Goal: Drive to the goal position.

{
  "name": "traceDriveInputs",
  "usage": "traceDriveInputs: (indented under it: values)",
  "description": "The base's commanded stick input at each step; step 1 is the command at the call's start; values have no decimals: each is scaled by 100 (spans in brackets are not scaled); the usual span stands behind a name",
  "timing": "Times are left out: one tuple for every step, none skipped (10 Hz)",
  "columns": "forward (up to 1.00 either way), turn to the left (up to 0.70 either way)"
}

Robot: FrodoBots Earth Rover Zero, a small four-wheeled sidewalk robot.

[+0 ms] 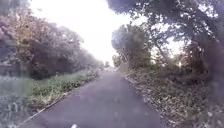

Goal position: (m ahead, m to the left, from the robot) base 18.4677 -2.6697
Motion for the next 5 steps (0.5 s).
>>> traceDriveInputs:
  values:
    - [45,0]
    - [45,0]
    - [45,0]
    - [45,0]
    - [45,0]
